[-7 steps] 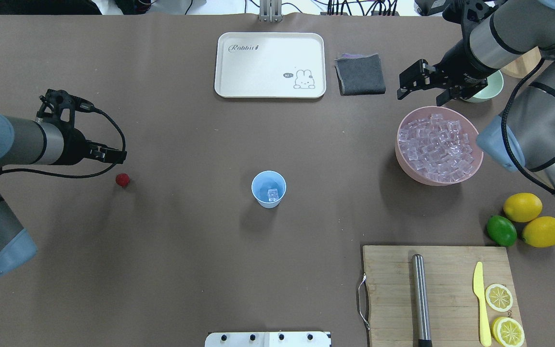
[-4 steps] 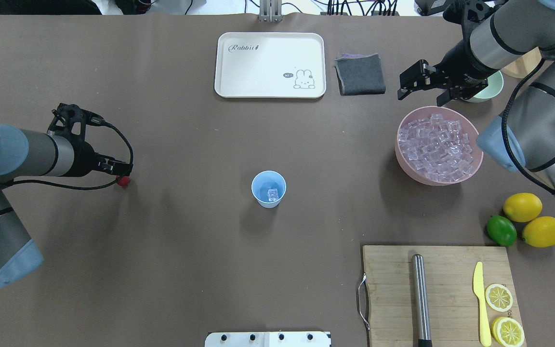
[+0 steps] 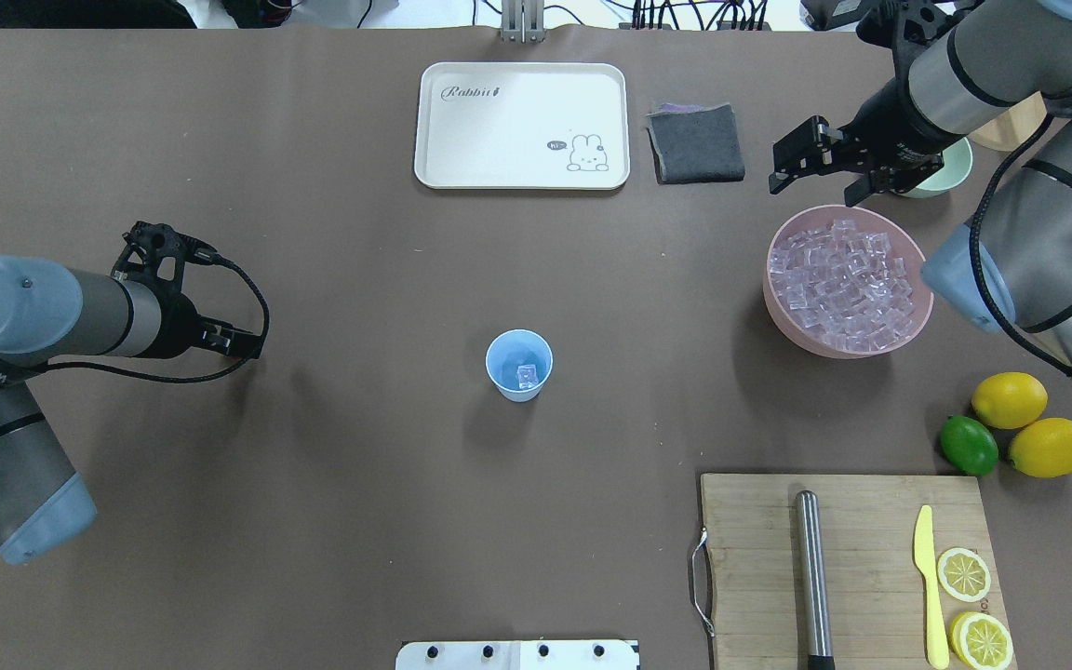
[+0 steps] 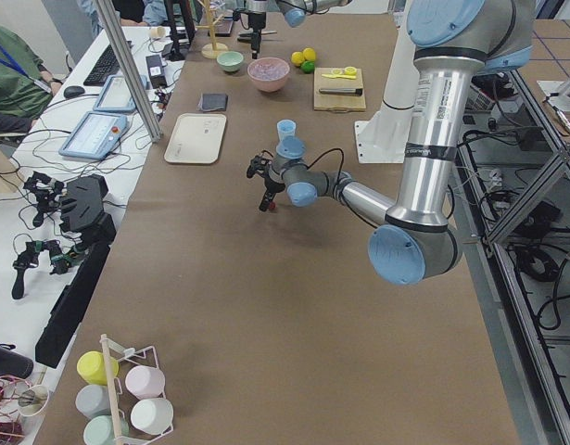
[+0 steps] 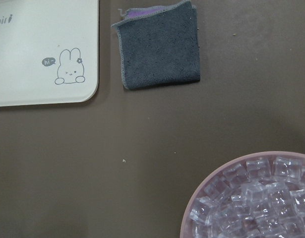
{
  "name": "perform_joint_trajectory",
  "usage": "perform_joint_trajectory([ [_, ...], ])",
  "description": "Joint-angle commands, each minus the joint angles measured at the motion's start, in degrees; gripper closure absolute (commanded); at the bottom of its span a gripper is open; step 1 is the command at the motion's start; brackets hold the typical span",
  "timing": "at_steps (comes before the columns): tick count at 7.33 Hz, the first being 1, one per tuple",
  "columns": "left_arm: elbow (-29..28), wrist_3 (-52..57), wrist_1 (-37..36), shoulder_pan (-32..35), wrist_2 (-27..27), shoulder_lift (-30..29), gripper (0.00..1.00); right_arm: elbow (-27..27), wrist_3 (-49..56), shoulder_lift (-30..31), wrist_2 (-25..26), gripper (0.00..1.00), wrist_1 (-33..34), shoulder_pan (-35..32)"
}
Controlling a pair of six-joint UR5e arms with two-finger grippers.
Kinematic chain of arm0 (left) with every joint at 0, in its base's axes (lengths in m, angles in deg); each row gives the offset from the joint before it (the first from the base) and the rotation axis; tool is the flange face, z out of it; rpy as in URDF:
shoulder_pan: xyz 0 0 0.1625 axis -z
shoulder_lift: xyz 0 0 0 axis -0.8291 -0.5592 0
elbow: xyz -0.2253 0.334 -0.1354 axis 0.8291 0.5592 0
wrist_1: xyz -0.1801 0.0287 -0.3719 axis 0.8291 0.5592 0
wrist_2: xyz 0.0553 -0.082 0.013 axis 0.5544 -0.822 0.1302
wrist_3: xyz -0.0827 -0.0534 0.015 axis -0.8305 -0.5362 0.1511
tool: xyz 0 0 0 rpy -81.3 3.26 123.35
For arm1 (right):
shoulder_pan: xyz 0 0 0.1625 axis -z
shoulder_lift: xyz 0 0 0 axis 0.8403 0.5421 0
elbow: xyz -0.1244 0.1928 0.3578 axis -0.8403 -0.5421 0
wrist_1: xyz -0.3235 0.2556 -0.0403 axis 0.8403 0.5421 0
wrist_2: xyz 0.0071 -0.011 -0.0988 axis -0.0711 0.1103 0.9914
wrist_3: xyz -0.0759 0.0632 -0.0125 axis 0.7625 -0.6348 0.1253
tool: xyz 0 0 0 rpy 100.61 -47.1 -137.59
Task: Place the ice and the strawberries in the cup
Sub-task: 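Lower the left gripper onto the red strawberry and grasp it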
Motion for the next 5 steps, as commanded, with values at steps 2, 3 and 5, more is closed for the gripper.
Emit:
perform_joint_trajectory([
  [2,-0.3,0.0,0.0,-1.4,0.0,0.0,0.14,0.0,-0.1,0.0,0.0,0.0,0.0,0.0],
  [3,-0.3,0.0,0.0,-1.4,-0.1,0.1,0.33,0.2,-0.1,0.0,0.0,0.0,0.0,0.0],
  [5,-0.3,0.1,0.1,-1.4,-0.3,0.1,0.67,0.3,-0.2,0.0,-0.1,0.0,0.0,0.0],
])
